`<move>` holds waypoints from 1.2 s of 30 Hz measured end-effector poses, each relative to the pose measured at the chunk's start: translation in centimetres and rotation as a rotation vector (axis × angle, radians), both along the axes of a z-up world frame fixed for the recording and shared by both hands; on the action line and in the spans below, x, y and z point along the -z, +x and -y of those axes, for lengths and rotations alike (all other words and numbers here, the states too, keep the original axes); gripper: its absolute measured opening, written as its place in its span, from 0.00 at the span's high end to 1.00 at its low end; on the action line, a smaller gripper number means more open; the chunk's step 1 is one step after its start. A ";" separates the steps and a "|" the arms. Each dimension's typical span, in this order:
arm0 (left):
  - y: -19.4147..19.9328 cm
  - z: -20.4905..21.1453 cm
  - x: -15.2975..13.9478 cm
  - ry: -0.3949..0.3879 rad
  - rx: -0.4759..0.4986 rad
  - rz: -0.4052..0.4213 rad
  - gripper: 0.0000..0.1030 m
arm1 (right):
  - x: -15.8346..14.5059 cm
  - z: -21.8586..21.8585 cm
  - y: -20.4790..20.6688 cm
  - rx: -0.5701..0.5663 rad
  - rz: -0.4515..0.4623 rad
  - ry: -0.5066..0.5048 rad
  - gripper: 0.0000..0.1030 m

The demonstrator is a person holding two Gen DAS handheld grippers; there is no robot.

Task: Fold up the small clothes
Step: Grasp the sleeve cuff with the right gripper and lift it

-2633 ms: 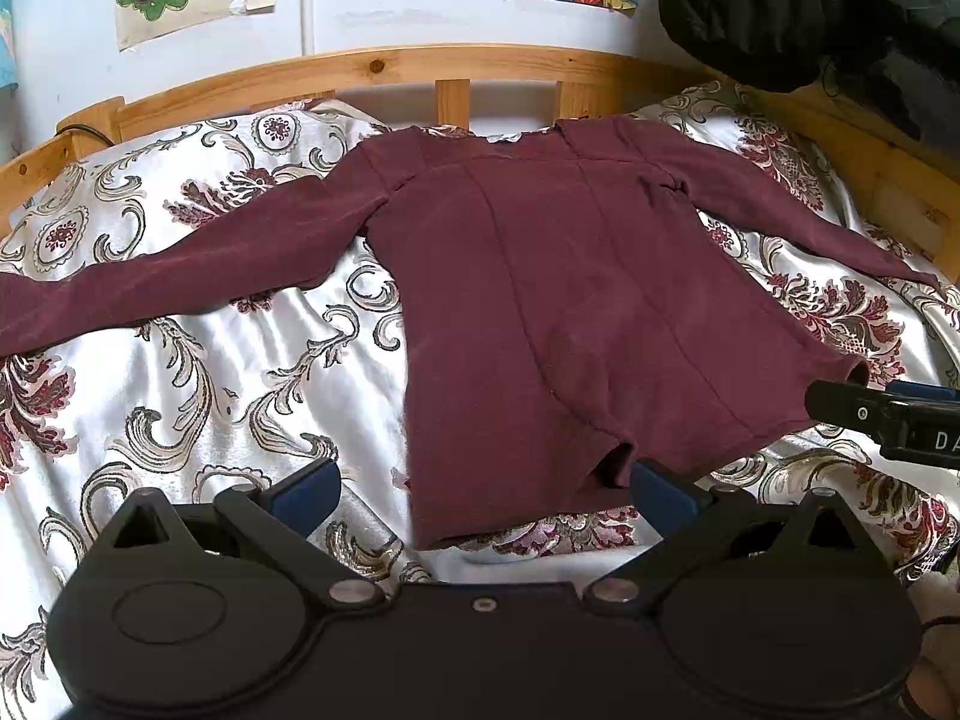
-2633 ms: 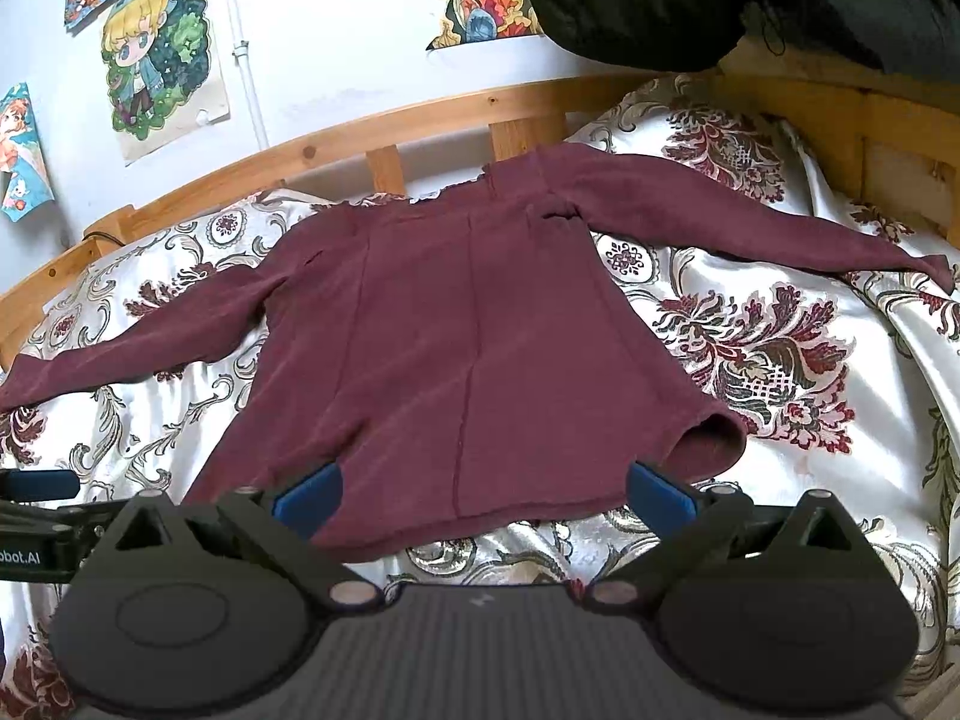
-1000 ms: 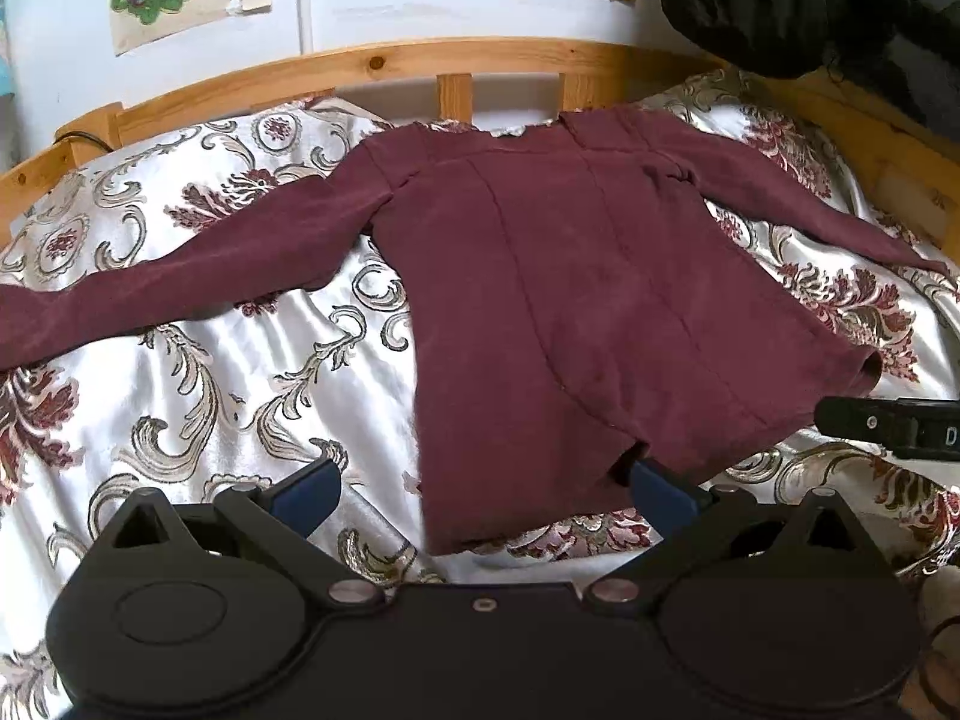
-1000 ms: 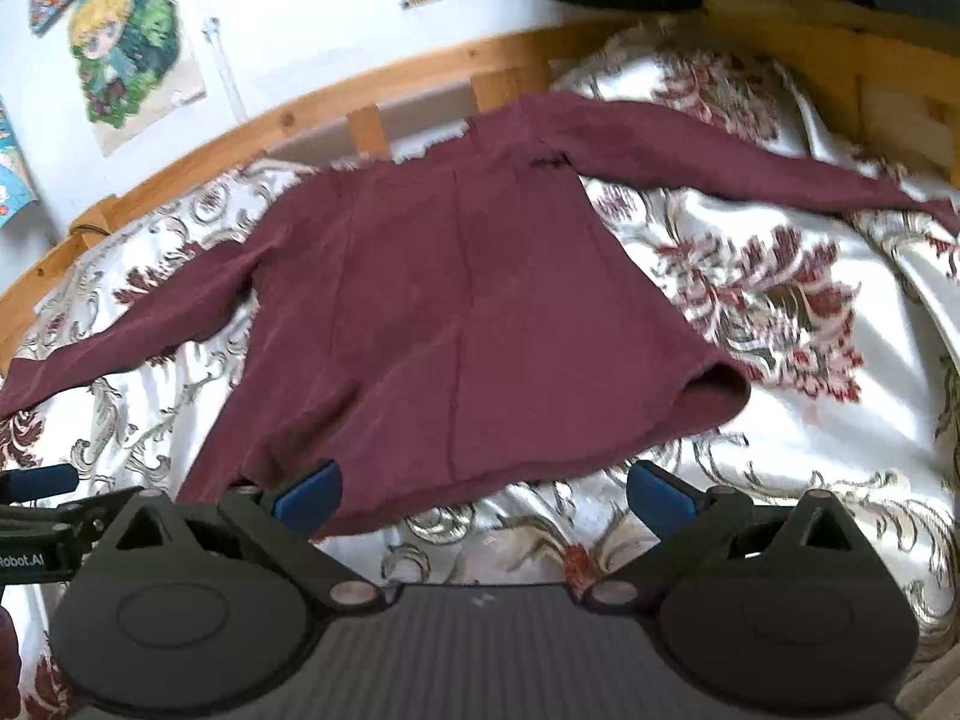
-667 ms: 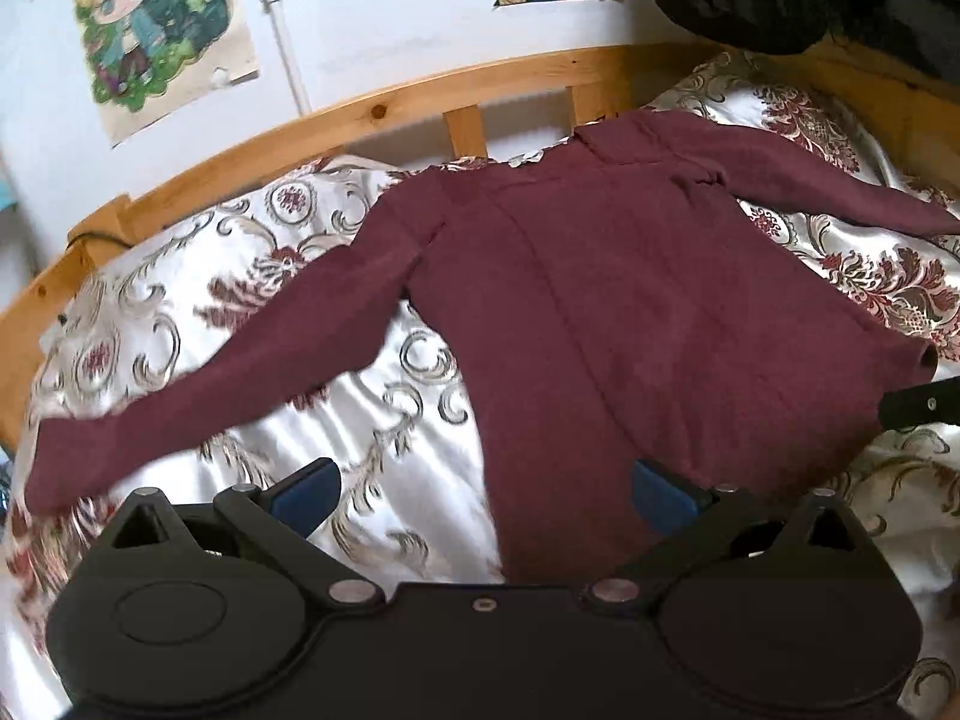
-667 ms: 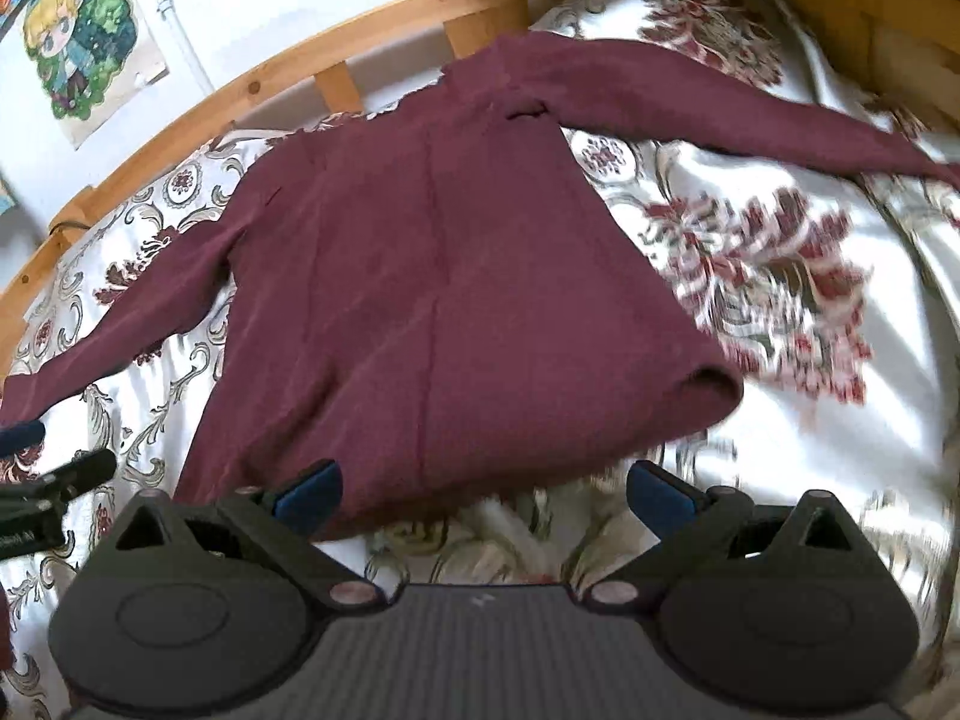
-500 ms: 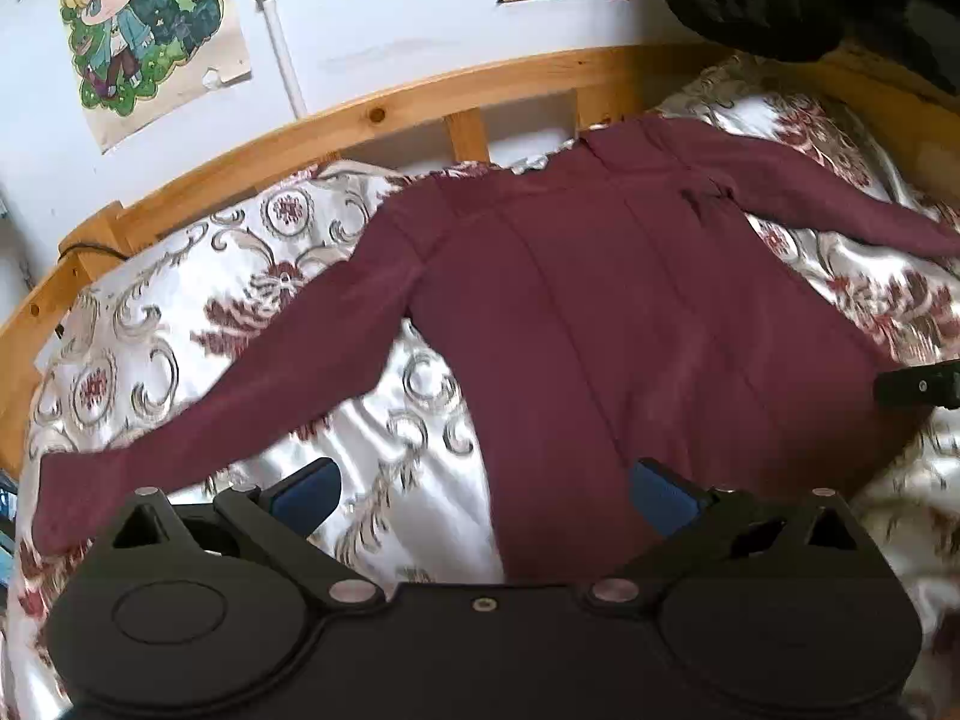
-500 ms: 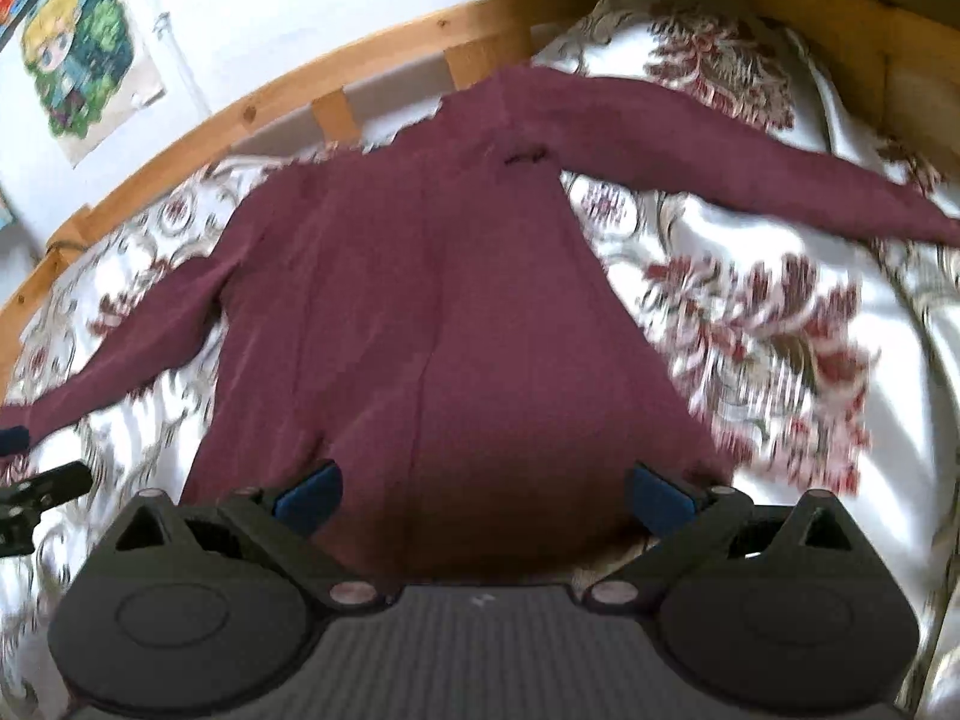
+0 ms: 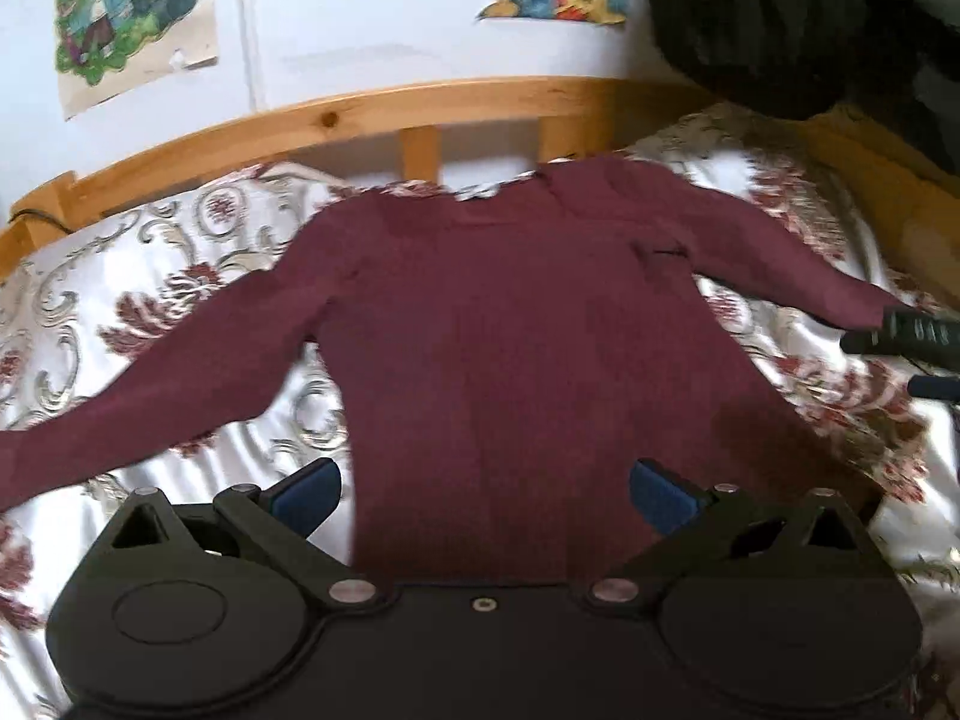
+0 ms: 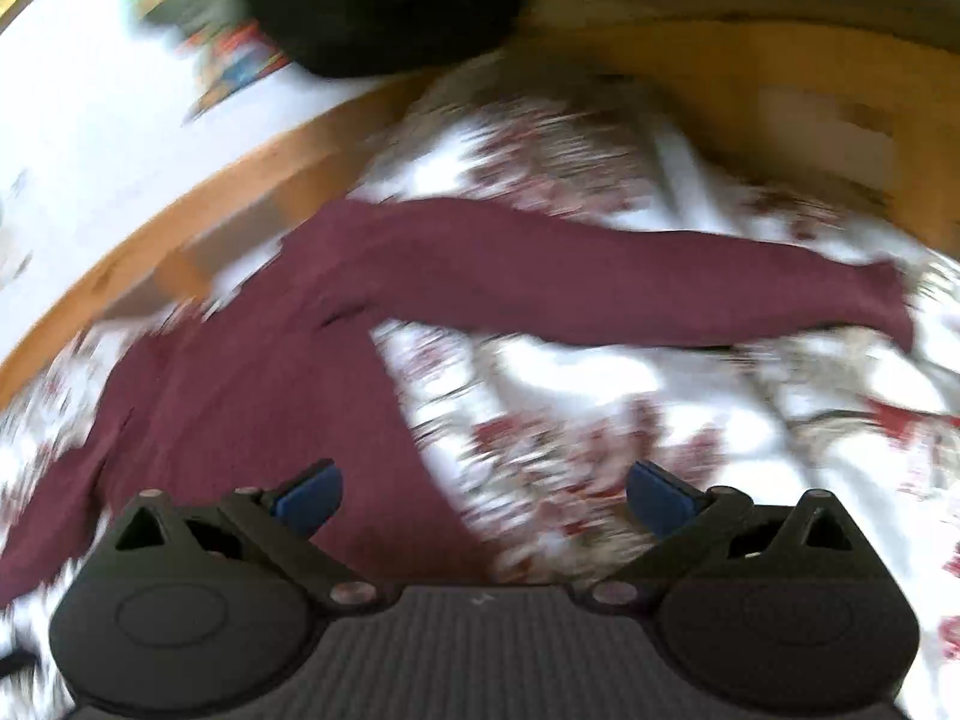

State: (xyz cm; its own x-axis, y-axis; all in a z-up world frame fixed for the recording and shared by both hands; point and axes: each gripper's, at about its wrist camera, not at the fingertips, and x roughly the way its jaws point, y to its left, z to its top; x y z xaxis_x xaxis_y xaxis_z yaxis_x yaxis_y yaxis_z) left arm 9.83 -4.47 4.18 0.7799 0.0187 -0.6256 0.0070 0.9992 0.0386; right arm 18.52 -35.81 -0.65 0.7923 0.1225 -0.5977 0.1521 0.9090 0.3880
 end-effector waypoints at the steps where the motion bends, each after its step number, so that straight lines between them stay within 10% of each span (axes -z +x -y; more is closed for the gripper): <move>1: -0.6 0.2 0.4 0.006 0.018 0.025 0.01 | 0.2 1.3 -0.1 0.045 0.003 0.028 0.00; 9: 0.3 1.8 1.6 -0.040 0.108 -0.009 0.01 | 1.9 9.3 -0.2 0.284 0.064 0.224 0.00; 20: 0.5 2.5 2.6 -0.028 0.141 -0.041 0.01 | 3.3 10.6 2.5 0.422 0.053 0.168 0.05; 30: 0.7 1.3 2.7 -0.063 0.108 -0.054 0.01 | 4.9 11.8 3.4 0.584 0.061 0.088 0.75; 36: 0.7 1.1 2.7 -0.066 0.102 -0.050 0.01 | 4.1 10.1 3.5 0.549 0.143 -0.026 0.93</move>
State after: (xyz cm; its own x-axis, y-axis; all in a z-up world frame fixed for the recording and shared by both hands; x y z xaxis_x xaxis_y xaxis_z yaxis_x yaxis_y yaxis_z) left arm 10.50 -5.52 1.52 0.7432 -0.1016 -0.6613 0.1094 0.9936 -0.0298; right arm 22.02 -45.87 -4.80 0.8088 -0.3438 -0.4771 0.5528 0.7211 0.4176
